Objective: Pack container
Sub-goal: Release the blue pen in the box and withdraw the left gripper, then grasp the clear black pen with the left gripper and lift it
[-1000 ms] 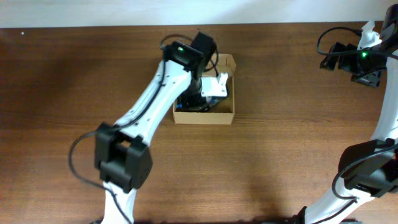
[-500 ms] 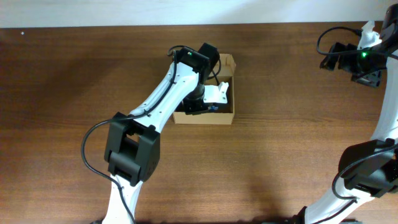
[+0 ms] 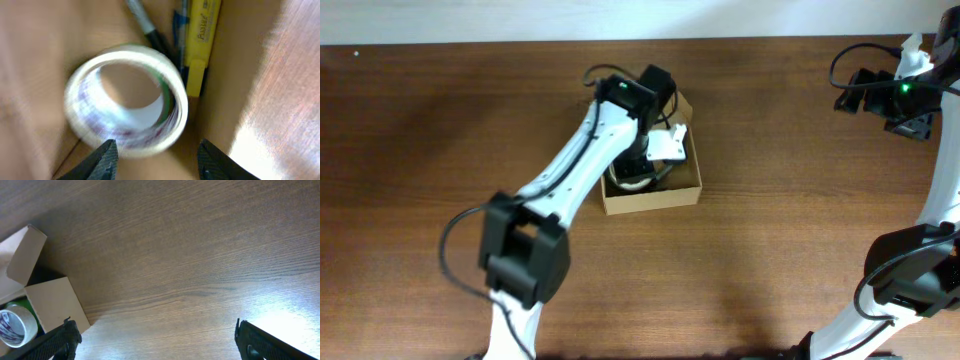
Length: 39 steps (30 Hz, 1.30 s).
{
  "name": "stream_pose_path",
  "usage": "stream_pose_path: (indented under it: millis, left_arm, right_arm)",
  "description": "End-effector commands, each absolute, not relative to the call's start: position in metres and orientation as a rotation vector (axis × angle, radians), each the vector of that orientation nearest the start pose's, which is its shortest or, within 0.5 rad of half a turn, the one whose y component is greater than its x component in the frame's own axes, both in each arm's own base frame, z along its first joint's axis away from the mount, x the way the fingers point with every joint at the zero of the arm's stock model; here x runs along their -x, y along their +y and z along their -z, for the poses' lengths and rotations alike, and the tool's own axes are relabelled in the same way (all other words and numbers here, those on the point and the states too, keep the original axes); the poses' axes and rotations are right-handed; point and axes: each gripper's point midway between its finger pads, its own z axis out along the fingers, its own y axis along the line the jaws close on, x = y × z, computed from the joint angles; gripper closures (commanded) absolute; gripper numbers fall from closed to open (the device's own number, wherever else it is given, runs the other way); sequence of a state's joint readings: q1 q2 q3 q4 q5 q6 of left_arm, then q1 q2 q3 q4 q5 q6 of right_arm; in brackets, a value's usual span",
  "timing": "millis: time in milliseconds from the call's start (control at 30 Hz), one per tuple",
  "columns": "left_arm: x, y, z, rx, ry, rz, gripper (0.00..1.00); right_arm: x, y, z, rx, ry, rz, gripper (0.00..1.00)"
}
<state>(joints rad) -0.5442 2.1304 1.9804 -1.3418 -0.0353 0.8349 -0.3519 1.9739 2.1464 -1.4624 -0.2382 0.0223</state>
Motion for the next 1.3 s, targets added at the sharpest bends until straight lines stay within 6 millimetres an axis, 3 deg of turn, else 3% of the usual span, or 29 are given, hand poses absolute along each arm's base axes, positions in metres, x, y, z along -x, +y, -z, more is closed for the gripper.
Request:
stream_pose_path:
  millis: [0,100,200,267,333,400,533,633,733,967,1267]
  left_arm:
    - [-0.366,-0.213,-0.195,-1.775,2.259,-0.121,0.49]
    - [-0.362,-0.195,-0.243,-1.653,2.204,-0.155,0.5]
    - [-0.366,-0.163,-0.283,-1.448,2.193,-0.182,0.53]
    - [-0.373,-0.131,-0.297,-1.242,2.234,-0.195,0.53]
    - [-0.378,-0.093,-0.294,-1.027,2.308,-0.206,0.53]
    - [-0.382,-0.054,-0.276,-0.783,2.403,-0.201,0.53]
    - [-0.371,-0.01,-0.197,-0.371,2.633,-0.07,0.53]
    - [-0.353,-0.004,-0.135,-0.316,2.782,0.001,0.53]
    - [-0.348,-0.007,-0.092,-0.323,2.858,0.042,0.53]
    - [-0.344,-0.009,-0.036,-0.259,3.009,0.082,0.52]
    - [-0.35,-0.03,-0.007,-0.315,3.029,0.156,0.53]
  right_arm:
    - [-0.411,-0.106,-0.223,-0.477,2.779,-0.287,0.01]
    - [-0.411,-0.106,-0.223,-0.477,2.779,-0.287,0.01]
    - [-0.411,-0.106,-0.223,-0.477,2.779,-0.287,0.01]
    - [-0.411,-0.106,-0.223,-0.477,2.779,-0.287,0.01]
    - [-0.411,-0.106,-0.223,-0.477,2.779,-0.287,0.01]
    - [-0.411,-0.106,-0.223,-0.477,2.779,-0.287,0.01]
    - [-0.411,-0.106,-0.223,-0.477,2.779,-0.287,0.01]
    - [-0.411,-0.106,-0.223,-0.477,2.779,-0.287,0.01]
    - [-0.411,-0.106,-0.223,-0.477,2.779,-0.287,0.01]
    - [-0.411,-0.106,-0.223,-0.477,2.779,-0.287,0.01]
    - [-0.411,-0.106,-0.223,-0.477,2.779,-0.287,0.01]
